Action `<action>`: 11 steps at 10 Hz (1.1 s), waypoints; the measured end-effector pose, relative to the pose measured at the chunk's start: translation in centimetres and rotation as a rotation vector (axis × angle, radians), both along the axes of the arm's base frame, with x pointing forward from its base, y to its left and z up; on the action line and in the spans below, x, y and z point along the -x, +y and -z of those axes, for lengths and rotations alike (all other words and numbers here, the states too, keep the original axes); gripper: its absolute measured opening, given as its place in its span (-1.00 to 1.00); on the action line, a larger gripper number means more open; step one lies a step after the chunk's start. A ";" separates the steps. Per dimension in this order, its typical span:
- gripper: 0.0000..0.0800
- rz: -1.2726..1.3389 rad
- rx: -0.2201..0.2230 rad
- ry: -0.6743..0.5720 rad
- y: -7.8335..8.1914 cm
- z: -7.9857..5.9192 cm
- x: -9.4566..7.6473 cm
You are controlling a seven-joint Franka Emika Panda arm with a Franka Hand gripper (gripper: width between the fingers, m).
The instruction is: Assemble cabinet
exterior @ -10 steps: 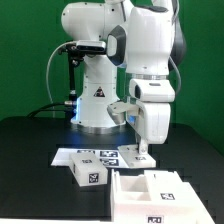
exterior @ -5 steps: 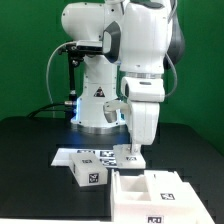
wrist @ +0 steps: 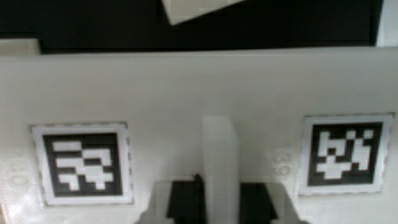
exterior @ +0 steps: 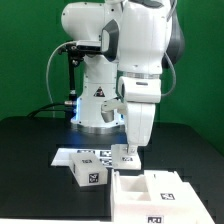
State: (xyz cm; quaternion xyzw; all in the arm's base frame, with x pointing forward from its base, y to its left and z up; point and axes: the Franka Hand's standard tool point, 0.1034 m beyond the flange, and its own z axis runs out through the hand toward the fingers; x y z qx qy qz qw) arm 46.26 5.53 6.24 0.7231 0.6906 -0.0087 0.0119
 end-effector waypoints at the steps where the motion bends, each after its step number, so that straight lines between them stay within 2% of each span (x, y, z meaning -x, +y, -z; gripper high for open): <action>1: -0.84 0.001 0.000 0.003 0.0 0.3 -0.1; 6: -0.84 -0.008 -0.003 0.006 0.6 0.7 -0.2; 11: -0.84 -0.002 -0.003 0.002 0.2 0.5 -0.8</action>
Offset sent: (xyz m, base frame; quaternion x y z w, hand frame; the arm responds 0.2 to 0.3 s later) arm -0.0012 0.0166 -0.0055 0.0021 0.0157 -0.0280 0.9995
